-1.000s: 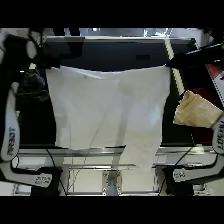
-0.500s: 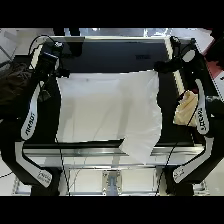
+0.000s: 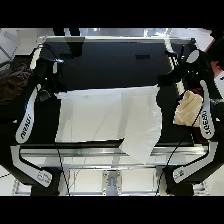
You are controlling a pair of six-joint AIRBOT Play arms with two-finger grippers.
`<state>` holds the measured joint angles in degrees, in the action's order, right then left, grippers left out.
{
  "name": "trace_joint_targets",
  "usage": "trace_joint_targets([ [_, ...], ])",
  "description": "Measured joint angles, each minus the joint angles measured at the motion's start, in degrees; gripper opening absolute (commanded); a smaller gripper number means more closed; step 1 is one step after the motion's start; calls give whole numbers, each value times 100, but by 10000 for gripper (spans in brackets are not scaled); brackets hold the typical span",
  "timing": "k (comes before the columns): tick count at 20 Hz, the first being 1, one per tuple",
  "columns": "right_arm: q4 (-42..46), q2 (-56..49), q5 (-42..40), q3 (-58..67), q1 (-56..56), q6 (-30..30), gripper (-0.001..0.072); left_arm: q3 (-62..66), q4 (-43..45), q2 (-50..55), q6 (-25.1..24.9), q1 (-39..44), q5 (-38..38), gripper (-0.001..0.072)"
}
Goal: Fold the shirts.
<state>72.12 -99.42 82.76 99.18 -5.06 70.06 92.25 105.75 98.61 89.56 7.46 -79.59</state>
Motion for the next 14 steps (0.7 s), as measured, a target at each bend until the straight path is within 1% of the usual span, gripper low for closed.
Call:
trace_joint_targets([
  [3, 4, 11, -11, -750, 7, -17, 18, -428, -188, -9, -90, 4, -50, 10],
  [5, -20, 13, -267, -1224, 39, -22, 33, -566, -247, -11, -103, 4, 7, 21],
  [6, -55, 13, -378, -1399, 59, -24, 211, -605, -269, -11, -107, 4, 33, 100],
  [7, -98, 13, -481, -1534, 76, -28, 501, -638, -284, -11, -109, 4, 50, 459],
  [8, -144, 13, -562, -1639, 103, -35, 579, -660, -293, -11, -109, 4, 55, 688],
  [10, -214, 17, -557, -1740, 136, -37, 571, -686, -315, -22, -109, 4, 68, 701],
  [11, -216, 22, -433, -1746, 144, -35, 549, -695, -323, -50, -107, 4, 68, 701],
  [14, 140, 232, 219, -1676, 74, 42, 549, -706, -341, -367, 37, 0, 61, 701],
])
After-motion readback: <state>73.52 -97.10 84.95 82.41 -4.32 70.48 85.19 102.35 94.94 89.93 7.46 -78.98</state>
